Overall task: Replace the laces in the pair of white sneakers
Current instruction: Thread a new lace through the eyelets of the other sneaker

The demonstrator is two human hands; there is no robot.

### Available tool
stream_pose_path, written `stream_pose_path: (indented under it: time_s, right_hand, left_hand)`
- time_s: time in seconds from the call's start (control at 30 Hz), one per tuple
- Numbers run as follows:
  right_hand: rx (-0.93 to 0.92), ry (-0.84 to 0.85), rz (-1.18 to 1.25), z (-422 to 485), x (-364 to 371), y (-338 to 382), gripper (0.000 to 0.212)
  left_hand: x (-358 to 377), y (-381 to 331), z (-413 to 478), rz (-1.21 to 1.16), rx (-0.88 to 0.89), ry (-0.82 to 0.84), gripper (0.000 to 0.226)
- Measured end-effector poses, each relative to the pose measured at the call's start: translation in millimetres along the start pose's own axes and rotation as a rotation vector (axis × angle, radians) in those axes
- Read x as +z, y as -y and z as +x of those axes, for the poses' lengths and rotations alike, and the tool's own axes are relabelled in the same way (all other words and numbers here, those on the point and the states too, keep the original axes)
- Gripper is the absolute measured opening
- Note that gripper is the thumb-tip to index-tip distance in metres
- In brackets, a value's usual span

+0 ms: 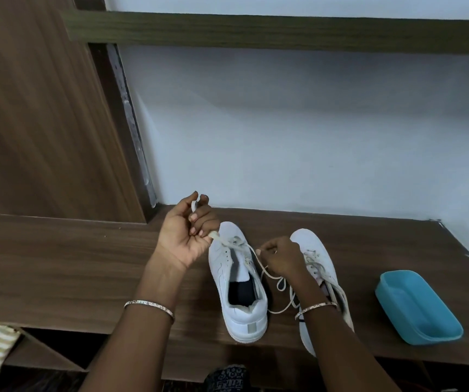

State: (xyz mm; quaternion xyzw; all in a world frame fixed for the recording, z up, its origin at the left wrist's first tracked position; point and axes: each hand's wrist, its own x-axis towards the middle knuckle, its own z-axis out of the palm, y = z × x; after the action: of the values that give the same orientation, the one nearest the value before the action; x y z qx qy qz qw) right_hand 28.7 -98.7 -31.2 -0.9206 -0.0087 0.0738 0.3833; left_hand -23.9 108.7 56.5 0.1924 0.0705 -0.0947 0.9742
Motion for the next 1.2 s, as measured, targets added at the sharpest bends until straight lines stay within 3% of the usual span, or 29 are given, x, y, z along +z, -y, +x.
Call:
stream_pose_path:
  time_s: [0.07,0.23,0.3,0.5,0.67,0.73,0.9,1.07,1.2]
  right_hand:
    - [-0.022,-0.028,-0.016,-1.3,6.2,-0.1,0.014]
    - [-0.068,-0.054,0.096,-1.4,16.7,4.7,0.025]
    - [-0.098,-0.006,0.109,-0.6,22.7,7.0,0.022]
    - [-0.084,-0.089,0.143,-0.4,31.7,11.0,0.013]
    - [-0.046,-0.133,0.214,-1.3,36.8,13.3,0.012]
    - [-0.022,-0.16,0.235,-1.9,38.3,12.2,0.014]
    - [0.059,-0.229,0.226,-2.0,33.4,10.5,0.02]
    - [0.147,-0.301,0.254,0.0,27.9,5.1,0.024]
    - [0.193,-0.327,0.298,6.3,24.2,-3.3,0.023]
  left_hand:
    - [-6.9,-4.2,1.1,0.258,-0.037,-0.101,0.015]
    - [-42.0,5.1,13.8,1.351,-0.177,-0.557,0.013]
    - [-60.3,12.1,22.2,1.569,-0.14,-0.571,0.016]
    - [-80.8,32.2,40.8,1.742,0.141,-0.532,0.027]
    - [-81.8,32.5,47.7,1.869,0.014,-0.488,0.036]
    - [-80.5,29.8,48.3,1.794,0.0,-0.47,0.033]
    - [-65.2,25.6,39.2,1.145,-0.083,-0.48,0.027]
    - [-59.2,16.7,38.8,0.644,-0.131,-0.329,0.036]
    - [-62.6,15.1,35.7,0.326,-0.059,-0.181,0.028]
